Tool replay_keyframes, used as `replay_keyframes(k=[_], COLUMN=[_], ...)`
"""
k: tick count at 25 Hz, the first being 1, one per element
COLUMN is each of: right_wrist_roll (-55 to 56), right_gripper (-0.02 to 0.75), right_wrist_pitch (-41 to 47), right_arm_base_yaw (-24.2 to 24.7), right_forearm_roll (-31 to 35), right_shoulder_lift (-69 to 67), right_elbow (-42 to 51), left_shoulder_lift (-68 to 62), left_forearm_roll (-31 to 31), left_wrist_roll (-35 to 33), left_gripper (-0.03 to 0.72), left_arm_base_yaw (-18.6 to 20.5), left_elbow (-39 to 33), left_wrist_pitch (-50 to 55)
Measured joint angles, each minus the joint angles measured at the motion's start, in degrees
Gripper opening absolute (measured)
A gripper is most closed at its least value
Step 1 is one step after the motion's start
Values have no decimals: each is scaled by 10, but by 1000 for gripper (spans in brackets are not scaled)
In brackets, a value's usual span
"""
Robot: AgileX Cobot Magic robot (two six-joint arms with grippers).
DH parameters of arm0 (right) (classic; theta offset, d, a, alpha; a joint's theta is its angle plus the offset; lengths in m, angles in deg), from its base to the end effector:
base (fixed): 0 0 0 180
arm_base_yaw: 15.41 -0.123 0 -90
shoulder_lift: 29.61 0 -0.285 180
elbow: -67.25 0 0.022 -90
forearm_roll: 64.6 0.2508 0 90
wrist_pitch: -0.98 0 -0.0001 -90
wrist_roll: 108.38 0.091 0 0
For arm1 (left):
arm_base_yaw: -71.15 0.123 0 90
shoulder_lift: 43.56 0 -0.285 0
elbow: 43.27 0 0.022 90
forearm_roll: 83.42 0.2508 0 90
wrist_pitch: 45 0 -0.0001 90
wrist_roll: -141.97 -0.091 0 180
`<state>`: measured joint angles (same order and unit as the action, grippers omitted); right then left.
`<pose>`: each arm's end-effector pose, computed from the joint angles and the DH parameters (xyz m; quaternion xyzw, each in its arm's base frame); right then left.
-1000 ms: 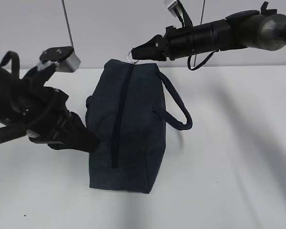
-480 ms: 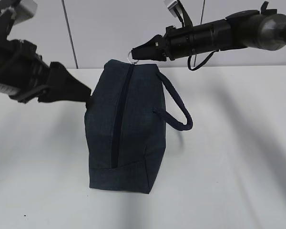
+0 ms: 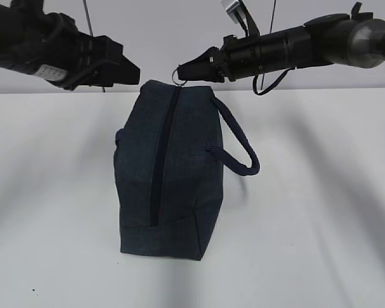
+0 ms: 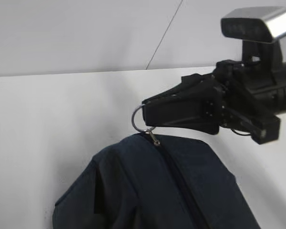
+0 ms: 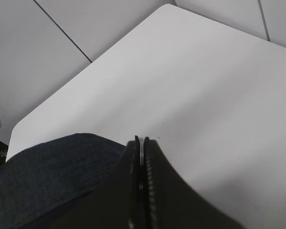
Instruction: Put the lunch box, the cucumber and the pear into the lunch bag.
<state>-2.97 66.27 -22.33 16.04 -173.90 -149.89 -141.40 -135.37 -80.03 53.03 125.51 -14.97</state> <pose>0.4963 0.1424 0.2124 -0.3216 0.7272 0.4740 0.3783 0.3199 -0.1425 0.2919 0.1807 0.8686 -0.2656 0.3773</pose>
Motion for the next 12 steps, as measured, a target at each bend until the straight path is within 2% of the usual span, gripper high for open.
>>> replay_keyframes(k=[6, 12], right_wrist_roll=[1, 1], right_gripper=[6, 6], right_wrist_pitch=[0, 0], right_arm_base_yaw=[0, 0], right_forearm_roll=[0, 0], right_shoulder_lift=[0, 0], right_elbow=[-1, -1], left_shoulder_lift=[-89, -128], left_forearm_roll=[-3, -2], left_wrist_roll=[0, 0], left_gripper=[361, 351], left_arm_base_yaw=[0, -11], left_elbow=[77, 112], left_wrist_pitch=[5, 9])
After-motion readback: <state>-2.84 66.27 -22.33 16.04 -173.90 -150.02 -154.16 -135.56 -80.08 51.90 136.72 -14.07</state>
